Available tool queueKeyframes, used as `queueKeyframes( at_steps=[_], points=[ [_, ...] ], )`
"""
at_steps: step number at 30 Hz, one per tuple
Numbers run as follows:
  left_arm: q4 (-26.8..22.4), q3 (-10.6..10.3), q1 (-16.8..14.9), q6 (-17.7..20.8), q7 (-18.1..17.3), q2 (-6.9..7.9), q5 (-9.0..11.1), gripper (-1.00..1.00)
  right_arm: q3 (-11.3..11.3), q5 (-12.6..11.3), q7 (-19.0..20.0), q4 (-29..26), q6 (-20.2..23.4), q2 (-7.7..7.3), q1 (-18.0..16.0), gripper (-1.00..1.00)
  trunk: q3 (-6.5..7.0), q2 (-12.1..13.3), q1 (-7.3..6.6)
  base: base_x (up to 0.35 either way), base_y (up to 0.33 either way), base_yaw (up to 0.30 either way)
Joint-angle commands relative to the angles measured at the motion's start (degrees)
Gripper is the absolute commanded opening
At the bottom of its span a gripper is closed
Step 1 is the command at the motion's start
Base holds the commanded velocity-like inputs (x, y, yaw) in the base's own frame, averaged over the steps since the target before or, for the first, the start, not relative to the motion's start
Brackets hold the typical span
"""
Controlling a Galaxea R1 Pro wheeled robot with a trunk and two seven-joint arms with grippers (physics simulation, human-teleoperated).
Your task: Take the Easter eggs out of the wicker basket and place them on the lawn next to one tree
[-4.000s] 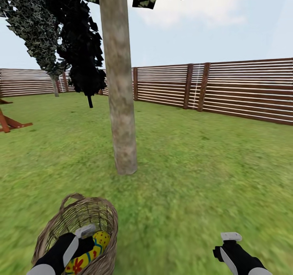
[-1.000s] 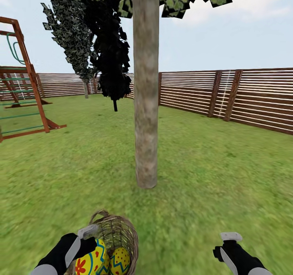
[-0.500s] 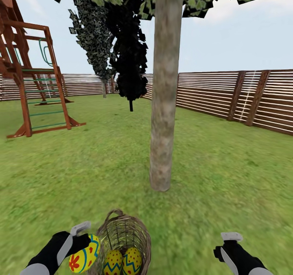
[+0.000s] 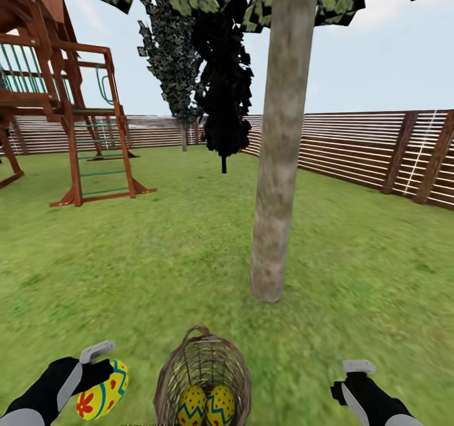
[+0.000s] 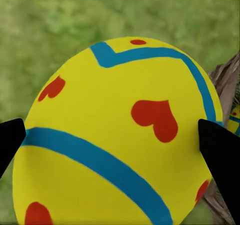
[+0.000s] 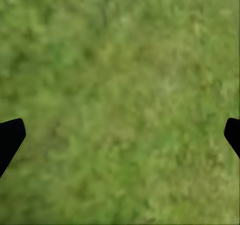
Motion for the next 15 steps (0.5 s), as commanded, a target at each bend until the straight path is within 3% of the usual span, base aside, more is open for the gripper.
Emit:
queueKeyframes(
  at_steps=[1,15],
  points=[
    [-0.05,0.27,-0.04,0.38,-0.15,-0.05,0.11,-1.00,0.45,-0.48,-0.33,-0.13,0.36,-0.07,0.00,1.00,0.12,0.38,-0.23,0.000,0.000,0.290],
    [0.04,0.26,-0.04,0.36,0.10,0.07,0.11,-1.00,0.45,-0.49,-0.33,-0.13,0.36,-0.06,0.00,1.00,2.64,6.00,-3.31,0.000,0.000,0.293]
  ],
)
